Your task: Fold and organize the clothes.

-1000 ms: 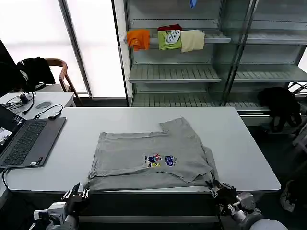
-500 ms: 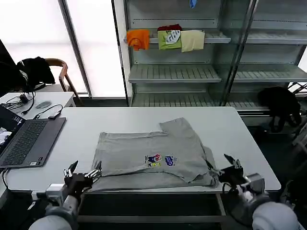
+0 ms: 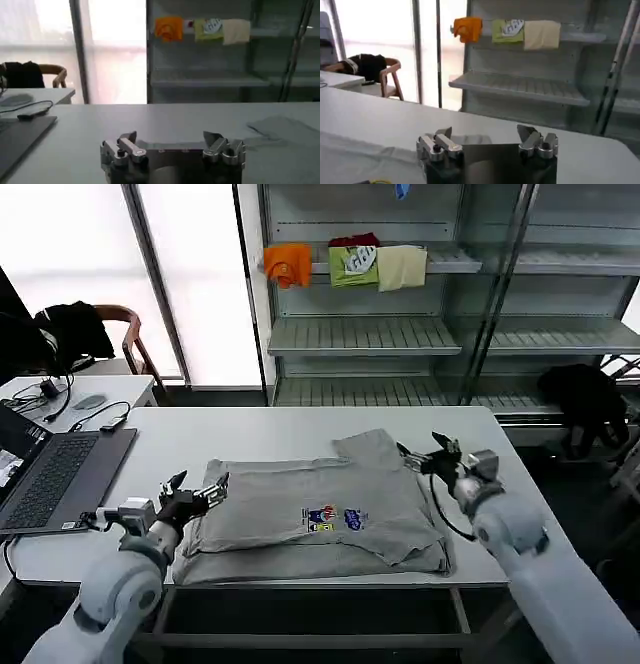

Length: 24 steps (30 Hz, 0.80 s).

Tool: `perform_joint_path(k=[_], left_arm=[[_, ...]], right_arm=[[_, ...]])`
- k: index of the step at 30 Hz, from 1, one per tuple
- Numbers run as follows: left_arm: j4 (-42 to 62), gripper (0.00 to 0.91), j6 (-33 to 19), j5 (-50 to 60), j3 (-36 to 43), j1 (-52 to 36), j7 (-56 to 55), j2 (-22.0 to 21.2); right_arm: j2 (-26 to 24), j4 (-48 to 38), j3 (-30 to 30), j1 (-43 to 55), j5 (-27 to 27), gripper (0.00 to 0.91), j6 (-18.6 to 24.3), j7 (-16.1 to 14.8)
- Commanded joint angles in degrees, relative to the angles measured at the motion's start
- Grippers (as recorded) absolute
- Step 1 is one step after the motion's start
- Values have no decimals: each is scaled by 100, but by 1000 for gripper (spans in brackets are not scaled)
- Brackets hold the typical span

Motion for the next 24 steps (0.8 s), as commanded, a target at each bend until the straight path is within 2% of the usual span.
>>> perform_joint_path(k=[1,6,11,24], left_arm=[[2194,907,116,218,751,-1777,559,-249],[2726,907,121,324,863,-2017,674,-323],[2974,907,130,285,960,-2165,656,-364],[3643,907,140,419,1029,-2408,733,-407]], right_arm=[[1159,-2586,-927,1825,-684,907,-405,-224],[1411,-3232,-797,1865,-1172,907,-404,-460],[1566,-3488,-614,1847,-1504,907,-405,-661],[1688,-3598,-547,1833,-1649,907,-343,-761]])
